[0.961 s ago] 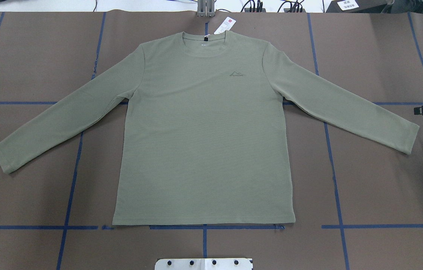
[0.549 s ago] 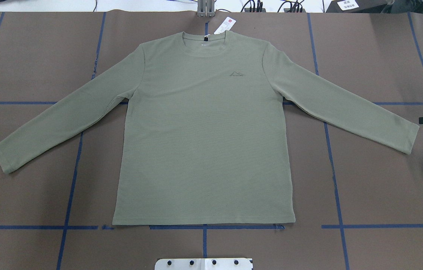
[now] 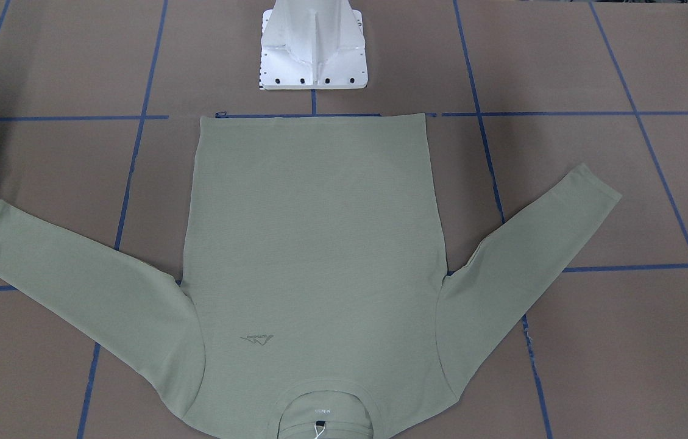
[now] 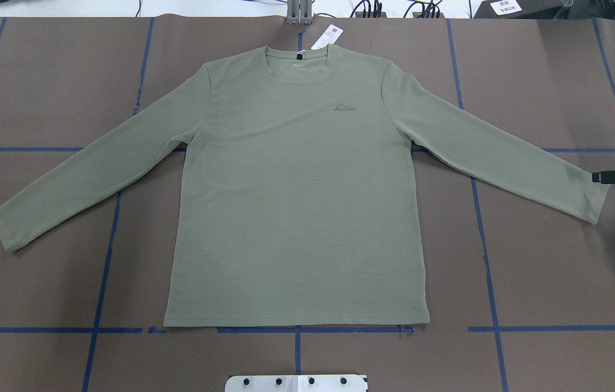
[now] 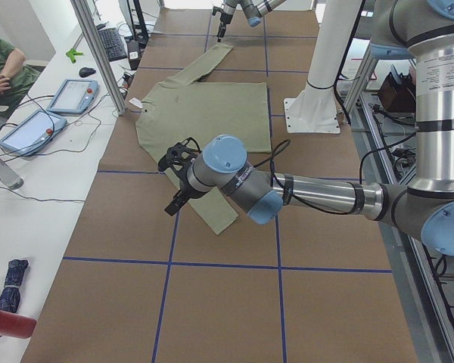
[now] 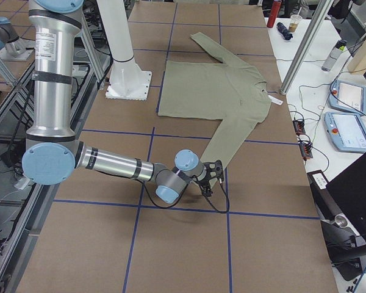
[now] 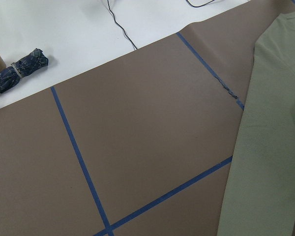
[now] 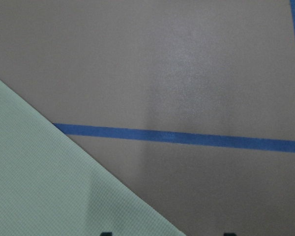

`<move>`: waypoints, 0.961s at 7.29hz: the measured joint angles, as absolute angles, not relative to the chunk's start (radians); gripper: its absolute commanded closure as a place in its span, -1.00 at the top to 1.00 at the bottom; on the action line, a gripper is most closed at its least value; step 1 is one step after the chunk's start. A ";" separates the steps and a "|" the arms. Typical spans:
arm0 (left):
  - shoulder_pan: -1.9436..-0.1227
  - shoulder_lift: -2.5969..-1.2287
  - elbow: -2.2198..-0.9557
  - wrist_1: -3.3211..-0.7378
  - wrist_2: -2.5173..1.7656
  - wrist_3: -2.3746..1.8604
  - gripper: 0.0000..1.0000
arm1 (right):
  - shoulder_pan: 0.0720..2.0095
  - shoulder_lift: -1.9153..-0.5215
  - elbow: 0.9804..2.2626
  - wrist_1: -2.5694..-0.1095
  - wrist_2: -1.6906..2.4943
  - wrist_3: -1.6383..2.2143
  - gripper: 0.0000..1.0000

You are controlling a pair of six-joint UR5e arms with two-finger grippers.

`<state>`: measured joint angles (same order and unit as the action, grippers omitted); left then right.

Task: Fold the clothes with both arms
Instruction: 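Lower the right gripper to the cuff of the sleeve nearest it and grasp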

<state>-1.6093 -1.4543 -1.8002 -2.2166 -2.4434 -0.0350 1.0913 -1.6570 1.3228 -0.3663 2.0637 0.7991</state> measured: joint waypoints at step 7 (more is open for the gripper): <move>-1.611 -1.453 -1.796 -2.220 -2.444 -0.035 1.00 | 1.045 -1.654 1.310 -0.362 2.031 0.799 0.12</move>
